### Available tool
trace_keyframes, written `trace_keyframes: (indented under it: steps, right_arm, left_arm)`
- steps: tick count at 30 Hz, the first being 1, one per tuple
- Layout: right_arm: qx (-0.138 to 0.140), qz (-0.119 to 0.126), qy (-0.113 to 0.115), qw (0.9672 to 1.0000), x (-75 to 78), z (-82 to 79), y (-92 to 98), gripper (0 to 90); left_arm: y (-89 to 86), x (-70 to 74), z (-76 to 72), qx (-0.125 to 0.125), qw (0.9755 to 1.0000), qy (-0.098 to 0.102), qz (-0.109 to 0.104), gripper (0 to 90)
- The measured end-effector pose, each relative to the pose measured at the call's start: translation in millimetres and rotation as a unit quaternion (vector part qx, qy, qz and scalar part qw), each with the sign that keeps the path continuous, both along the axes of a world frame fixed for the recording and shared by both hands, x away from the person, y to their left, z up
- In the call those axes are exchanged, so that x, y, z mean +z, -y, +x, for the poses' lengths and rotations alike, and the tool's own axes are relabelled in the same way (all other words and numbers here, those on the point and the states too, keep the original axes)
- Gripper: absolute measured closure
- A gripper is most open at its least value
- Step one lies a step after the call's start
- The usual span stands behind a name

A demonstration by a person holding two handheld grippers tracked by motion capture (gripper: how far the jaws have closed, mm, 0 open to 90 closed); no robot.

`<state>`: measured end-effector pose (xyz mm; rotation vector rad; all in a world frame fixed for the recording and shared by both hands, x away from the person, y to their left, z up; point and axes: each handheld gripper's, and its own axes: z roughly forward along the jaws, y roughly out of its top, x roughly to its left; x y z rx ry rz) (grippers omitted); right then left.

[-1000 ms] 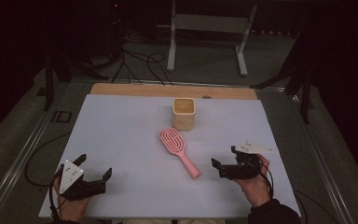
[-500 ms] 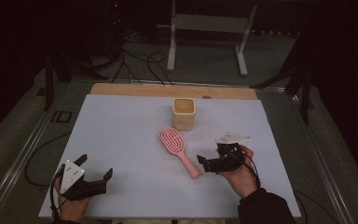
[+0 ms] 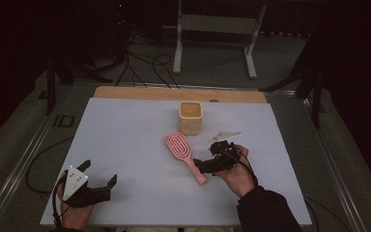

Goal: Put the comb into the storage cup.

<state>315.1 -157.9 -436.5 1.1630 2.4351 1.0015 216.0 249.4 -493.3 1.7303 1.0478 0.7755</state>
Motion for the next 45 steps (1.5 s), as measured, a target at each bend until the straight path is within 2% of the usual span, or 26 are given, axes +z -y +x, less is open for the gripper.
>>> trace_keyframes:
  steps: [5,13,24,32,37,40,44,45]
  right_arm:
    - [0.008,-0.022,-0.014,0.9996,-3.3,7.0,-12.6,8.5]
    - [0.015,-0.042,-0.038,0.9983,-11.2,17.4,-27.7,8.5]
    - [0.025,-0.081,-0.071,0.9939,-26.5,31.2,-52.3,10.1]
    - [0.035,-0.106,-0.097,0.989,-36.4,37.9,-65.1,19.9]
    - [0.027,-0.117,-0.121,0.9854,-42.0,42.6,-69.3,29.8]
    - [0.026,-0.127,-0.128,0.9833,-44.9,44.4,-71.1,34.4]
    - [0.023,-0.129,-0.139,0.9817,-47.7,46.2,-71.8,40.1]
    - [0.022,-0.134,-0.145,0.9801,-49.9,47.2,-72.4,43.2]
  left_arm:
    - [0.1,-0.2,0.1,-0.001,1.0,0.0,-0.001,0.2]
    - [-0.1,-0.4,0.4,-0.001,1.0,-0.001,0.0,0.2]
    - [0.8,-0.9,0.9,-0.004,1.0,-0.003,0.005,0.2]
    - [1.7,-1.0,0.8,-0.007,0.9999,-0.003,0.009,0.2]
    - [2.1,-0.9,0.7,-0.008,0.9999,-0.003,0.009,0.2]
    - [2.0,-1.1,0.9,-0.008,0.9999,-0.003,0.01,0.2]
    - [2.0,-1.1,0.9,-0.008,0.9999,-0.003,0.009,0.2]
    - [2.2,-1.2,1.0,-0.007,0.9999,-0.003,0.01,0.2]
